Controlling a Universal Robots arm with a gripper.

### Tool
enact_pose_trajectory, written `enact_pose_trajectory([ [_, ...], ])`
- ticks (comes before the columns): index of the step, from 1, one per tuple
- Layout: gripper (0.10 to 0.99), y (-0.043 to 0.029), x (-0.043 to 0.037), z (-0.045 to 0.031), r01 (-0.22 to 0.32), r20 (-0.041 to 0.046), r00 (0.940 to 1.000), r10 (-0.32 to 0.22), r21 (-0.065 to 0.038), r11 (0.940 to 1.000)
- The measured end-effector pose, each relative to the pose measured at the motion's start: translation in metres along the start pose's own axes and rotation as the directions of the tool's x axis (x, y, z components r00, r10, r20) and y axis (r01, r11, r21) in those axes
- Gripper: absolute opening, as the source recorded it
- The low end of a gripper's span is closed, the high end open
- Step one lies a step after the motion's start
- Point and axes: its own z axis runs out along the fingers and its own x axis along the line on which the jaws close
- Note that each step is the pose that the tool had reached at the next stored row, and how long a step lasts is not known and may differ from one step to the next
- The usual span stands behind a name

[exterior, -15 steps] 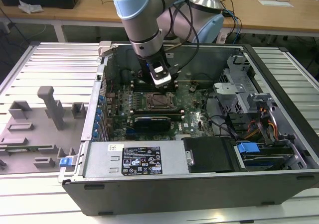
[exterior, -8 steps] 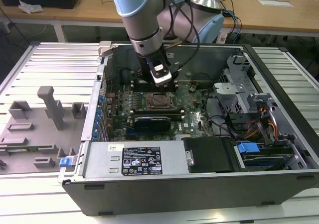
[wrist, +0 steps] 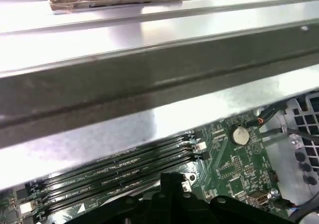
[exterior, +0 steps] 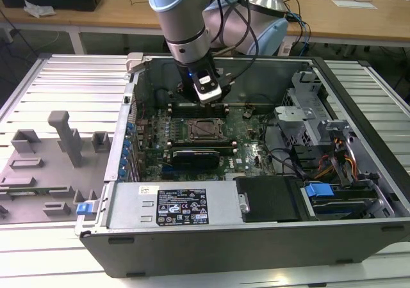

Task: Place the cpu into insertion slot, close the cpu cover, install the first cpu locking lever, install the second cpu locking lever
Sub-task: 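Install the first cpu locking lever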

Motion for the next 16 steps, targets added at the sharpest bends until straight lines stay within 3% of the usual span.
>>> enact_pose_trajectory([
  [1, 0.106, 0.0001, -0.0003, 0.0003, -0.002, -0.0146, 0.9999, 0.002, 0.004, 1.0000],
  [5, 0.106, 0.0005, -0.0021, 0.0014, -0.010, -0.0935, 0.9955, 0.012, 0.029, 0.9995],
  [6, 0.106, 0.0006, -0.0023, 0.0015, -0.010, -0.1025, 0.9946, 0.013, 0.032, 0.9994],
  [8, 0.106, 0.0005, -0.0023, 0.0015, -0.010, -0.1026, 0.9946, 0.013, 0.033, 0.9994],
  [10, 0.106, -0.0002, -0.0026, 0.0014, -0.004, -0.1059, 0.9943, 0.010, 0.058, 0.9983],
  [11, 0.106, -0.0007, -0.0028, 0.0014, -0.002, -0.1080, 0.9941, 0.009, 0.064, 0.9979],
  [13, 0.106, -0.0036, -0.0037, 0.0009, 0.000, -0.1146, 0.9934, 0.009, 0.076, 0.9971],
  [16, 0.106, -0.0096, -0.0059, 0.0004, 0.000, -0.1254, 0.9921, 0.010, 0.083, 0.9965],
])
